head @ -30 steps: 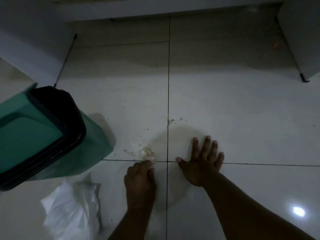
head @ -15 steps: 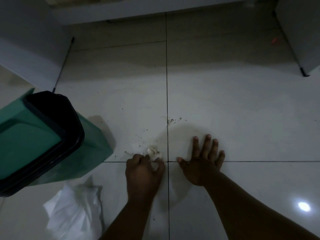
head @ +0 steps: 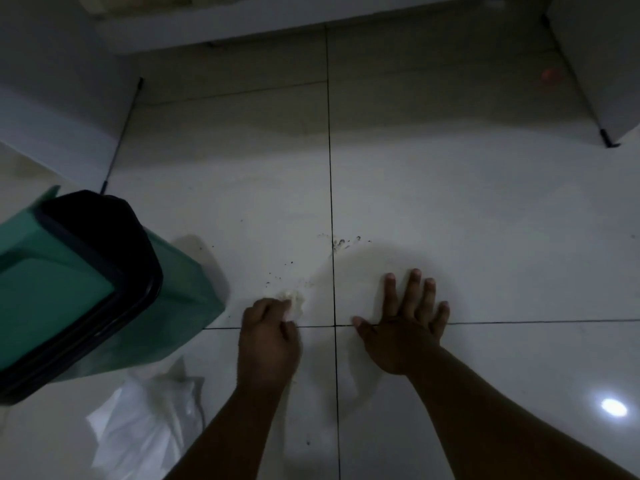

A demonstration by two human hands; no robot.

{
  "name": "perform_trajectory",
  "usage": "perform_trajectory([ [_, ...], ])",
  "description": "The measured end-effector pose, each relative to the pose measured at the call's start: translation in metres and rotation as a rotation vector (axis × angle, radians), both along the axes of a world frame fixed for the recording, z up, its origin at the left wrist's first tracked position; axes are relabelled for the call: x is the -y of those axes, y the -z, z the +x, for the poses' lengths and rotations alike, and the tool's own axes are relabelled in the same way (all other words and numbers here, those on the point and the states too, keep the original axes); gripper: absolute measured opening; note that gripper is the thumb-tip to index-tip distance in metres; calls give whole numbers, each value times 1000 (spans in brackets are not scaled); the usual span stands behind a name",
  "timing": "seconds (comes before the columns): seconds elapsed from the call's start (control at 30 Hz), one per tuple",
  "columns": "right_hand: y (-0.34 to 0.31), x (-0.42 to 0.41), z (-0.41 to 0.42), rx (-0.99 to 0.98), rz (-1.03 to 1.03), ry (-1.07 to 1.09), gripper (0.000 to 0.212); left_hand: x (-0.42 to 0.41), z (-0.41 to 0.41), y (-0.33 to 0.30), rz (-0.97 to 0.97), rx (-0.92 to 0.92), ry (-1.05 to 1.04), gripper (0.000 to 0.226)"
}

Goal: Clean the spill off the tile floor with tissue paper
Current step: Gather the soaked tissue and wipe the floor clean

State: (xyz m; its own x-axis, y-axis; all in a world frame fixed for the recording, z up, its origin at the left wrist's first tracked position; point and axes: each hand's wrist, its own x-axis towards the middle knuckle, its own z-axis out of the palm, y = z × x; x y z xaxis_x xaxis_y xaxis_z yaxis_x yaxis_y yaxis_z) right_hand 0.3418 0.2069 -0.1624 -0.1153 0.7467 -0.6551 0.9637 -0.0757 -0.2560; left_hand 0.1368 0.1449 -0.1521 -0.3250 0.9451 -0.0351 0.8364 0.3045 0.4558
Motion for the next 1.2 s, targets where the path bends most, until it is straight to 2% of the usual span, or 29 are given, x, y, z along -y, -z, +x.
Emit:
perform_trajectory([
  [0.07, -1, 0, 0, -4, -2, 4, 105, 15, 5, 2, 2, -33, 112, 36],
  [0.13, -1, 0, -1, -6, 4, -1, 105, 23, -1, 6, 8, -55, 84, 34],
  [0.2, 0, 0, 0, -4, 11, -6, 104, 23, -12, 11, 44, -9, -81, 26],
  [0.3, 1, 1, 0, -8, 16, -1, 105, 7, -13, 11, 141, 237, -371, 16],
  [0.33, 1, 2, 0, -9, 22, -2, 105, 0, -12, 9, 150, 320, -434, 13],
  [0.37, 2, 2, 0, -5, 27, -1, 105, -8, -8, 7, 139, 310, -443, 11],
  [0.43, 2, 3, 0, 4, 35, 5, 105, -16, 2, 6, 128, 232, -331, 13],
  [0.57, 4, 3, 0, 2, 62, 7, 105, -18, 9, 6, 98, 74, 37, 29],
  [0.63, 6, 2, 0, 0, 62, 6, 105, -18, 0, 11, 122, 32, 13, 31],
  [0.73, 10, 2, 0, 15, 77, 8, 104, -25, -8, 17, 171, 127, -208, 30],
  [0.83, 11, 2, 0, 18, 91, 6, 105, -42, -3, 18, 201, 136, -296, 27],
  [0.9, 11, 3, 1, 16, 93, 11, 104, -48, 7, 14, 201, 184, -188, 29],
  [1.03, 10, 3, 0, 22, 92, 20, 103, -30, 26, 9, 138, 74, 210, 26],
  [1.1, 9, 4, 0, 14, 97, 20, 103, -20, 21, 9, 130, 73, 209, 24],
  [1.2, 10, 4, 1, 1, 112, 16, 103, -16, 9, 13, 135, 96, 19, 20],
])
